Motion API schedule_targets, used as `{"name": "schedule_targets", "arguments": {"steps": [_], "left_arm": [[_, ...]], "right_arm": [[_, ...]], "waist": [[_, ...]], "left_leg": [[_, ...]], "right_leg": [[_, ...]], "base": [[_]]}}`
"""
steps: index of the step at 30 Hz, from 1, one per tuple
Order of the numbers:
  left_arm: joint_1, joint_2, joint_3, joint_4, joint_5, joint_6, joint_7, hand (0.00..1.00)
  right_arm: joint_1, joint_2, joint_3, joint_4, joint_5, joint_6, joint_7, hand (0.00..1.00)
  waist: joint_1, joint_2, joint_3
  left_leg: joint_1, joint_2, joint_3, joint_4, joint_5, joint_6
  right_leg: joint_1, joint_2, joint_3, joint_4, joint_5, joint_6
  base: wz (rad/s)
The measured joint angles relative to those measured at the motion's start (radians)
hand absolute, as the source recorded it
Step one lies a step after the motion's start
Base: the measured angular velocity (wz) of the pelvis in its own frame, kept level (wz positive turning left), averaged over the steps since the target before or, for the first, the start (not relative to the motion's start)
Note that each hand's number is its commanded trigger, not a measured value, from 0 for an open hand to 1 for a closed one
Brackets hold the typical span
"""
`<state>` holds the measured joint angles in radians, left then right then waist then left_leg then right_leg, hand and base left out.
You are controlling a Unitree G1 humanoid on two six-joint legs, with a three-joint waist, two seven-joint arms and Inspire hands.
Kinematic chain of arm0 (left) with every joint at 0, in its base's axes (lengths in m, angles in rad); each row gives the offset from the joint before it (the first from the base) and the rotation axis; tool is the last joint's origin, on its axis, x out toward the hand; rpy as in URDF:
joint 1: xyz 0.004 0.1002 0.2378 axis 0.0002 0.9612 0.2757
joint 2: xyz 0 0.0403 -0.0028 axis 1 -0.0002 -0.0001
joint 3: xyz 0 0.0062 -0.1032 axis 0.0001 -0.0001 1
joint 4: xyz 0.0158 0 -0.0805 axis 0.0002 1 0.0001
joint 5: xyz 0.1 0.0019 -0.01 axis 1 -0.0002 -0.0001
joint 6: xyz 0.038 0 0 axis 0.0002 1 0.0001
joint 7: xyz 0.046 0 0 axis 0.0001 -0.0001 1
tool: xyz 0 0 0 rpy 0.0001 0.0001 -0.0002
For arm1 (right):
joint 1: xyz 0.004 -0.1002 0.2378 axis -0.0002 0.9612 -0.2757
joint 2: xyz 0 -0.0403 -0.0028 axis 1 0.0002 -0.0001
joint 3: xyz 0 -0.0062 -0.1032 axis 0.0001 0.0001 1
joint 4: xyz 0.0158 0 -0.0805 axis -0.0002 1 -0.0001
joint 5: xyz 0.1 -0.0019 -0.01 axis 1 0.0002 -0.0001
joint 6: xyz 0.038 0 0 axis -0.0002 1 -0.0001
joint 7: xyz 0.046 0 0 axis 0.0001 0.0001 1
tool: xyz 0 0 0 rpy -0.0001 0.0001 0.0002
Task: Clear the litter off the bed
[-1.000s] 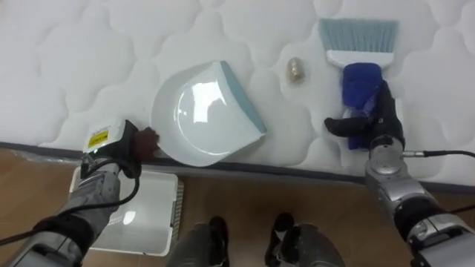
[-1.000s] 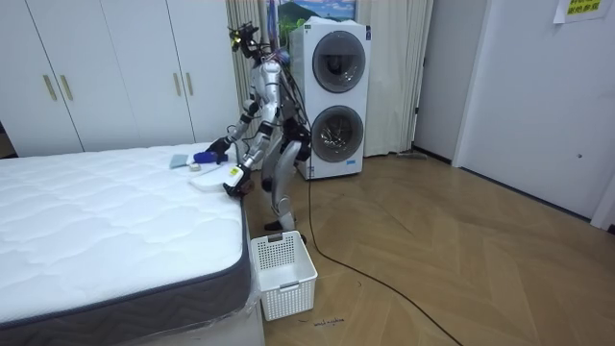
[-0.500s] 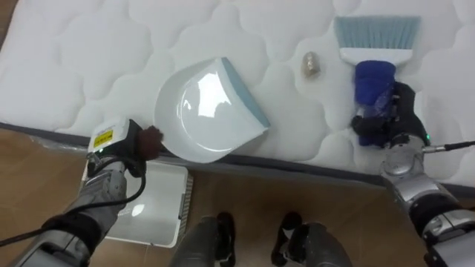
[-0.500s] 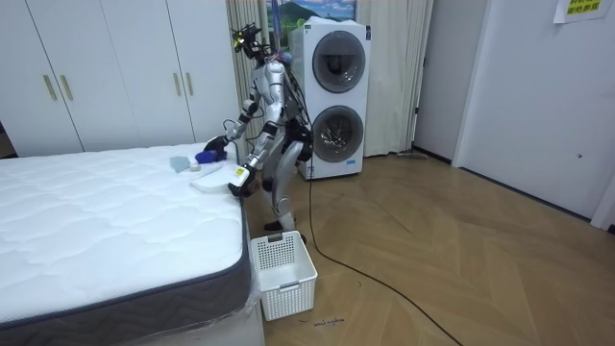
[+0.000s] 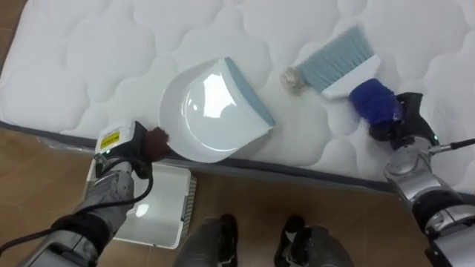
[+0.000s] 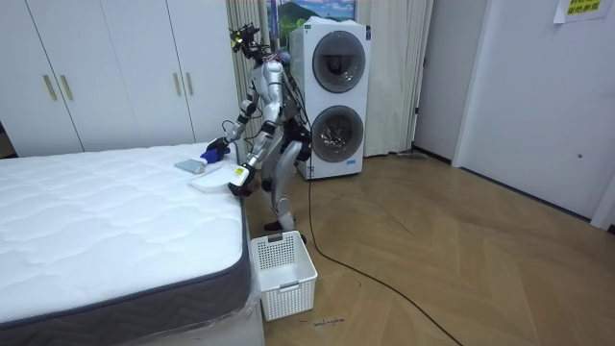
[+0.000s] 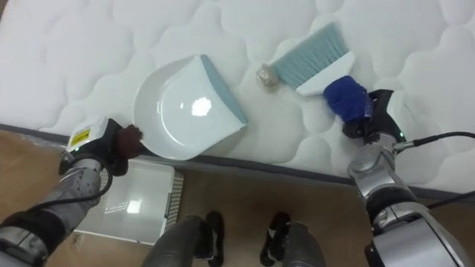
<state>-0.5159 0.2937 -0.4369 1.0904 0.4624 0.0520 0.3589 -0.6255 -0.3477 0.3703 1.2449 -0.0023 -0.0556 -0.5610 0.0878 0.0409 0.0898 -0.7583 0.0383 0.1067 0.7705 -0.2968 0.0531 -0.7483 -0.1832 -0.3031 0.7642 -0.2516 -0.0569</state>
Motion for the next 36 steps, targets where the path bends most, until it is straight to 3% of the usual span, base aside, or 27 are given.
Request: {"name": "schedule_targets", "arguments": {"steps": [13,22,27,29,33,36], "left_arm": [[0.0,-0.01,0.001,-0.001,0.0,0.03,0.033,1.0],[0.0,-0.005,-0.016,-0.001,0.014,0.031,0.03,1.0],[-0.002,0.023,-0.022,-0.014,0.11,0.031,0.031,1.0],[-0.002,0.062,-0.038,-0.027,0.175,0.03,0.048,1.0],[-0.007,0.107,-0.059,-0.034,0.242,0.029,0.071,1.0],[-0.007,0.144,-0.058,-0.056,0.281,0.032,0.082,1.0]], "right_arm": [[0.01,0.002,-0.002,-0.001,0.042,0.007,-0.004,1.0],[-0.005,-0.01,-0.002,-0.001,0.034,0.021,0.015,1.0],[-0.026,-0.014,-0.001,0.002,-0.025,0.057,0.034,1.0],[-0.027,-0.023,0.0,0.0,-0.099,0.059,0.036,1.0],[-0.041,-0.06,0.001,-0.001,-0.193,0.082,0.036,1.0],[-0.081,-0.089,0.001,-0.002,-0.266,0.098,0.036,1.0]], "waist": [[-0.007,-0.003,-0.0017],[-0.014,-0.01,-0.0056],[-0.012,-0.039,-0.005],[-0.014,-0.066,-0.0038],[-0.017,-0.09,-0.0024],[-0.021,-0.106,0.0038]], "left_leg": [[0.0,-0.006,-0.002,0.001,0.0,0.0],[0.003,-0.015,0.001,-0.003,0.001,0.002],[0.006,-0.014,0.015,-0.006,0.004,0.004],[0.004,-0.013,0.026,-0.006,0.004,0.004],[0.005,-0.005,0.027,-0.006,0.004,0.005],[0.001,0.008,0.03,-0.009,0.004,0.005]], "right_leg": [[0.0,-0.005,0.001,0.001,0.0,0.0],[-0.003,-0.021,0.003,0.017,-0.001,0.004],[-0.014,-0.026,0.015,0.028,-0.002,0.004],[-0.024,-0.026,0.027,0.034,-0.003,0.004],[-0.022,-0.009,0.045,0.02,0.0,0.007],[-0.022,0.011,0.052,-0.005,0.016,0.008]], "base": [[0.0],[0.02],[-0.02],[-0.09],[-0.09],[-0.15]]}}
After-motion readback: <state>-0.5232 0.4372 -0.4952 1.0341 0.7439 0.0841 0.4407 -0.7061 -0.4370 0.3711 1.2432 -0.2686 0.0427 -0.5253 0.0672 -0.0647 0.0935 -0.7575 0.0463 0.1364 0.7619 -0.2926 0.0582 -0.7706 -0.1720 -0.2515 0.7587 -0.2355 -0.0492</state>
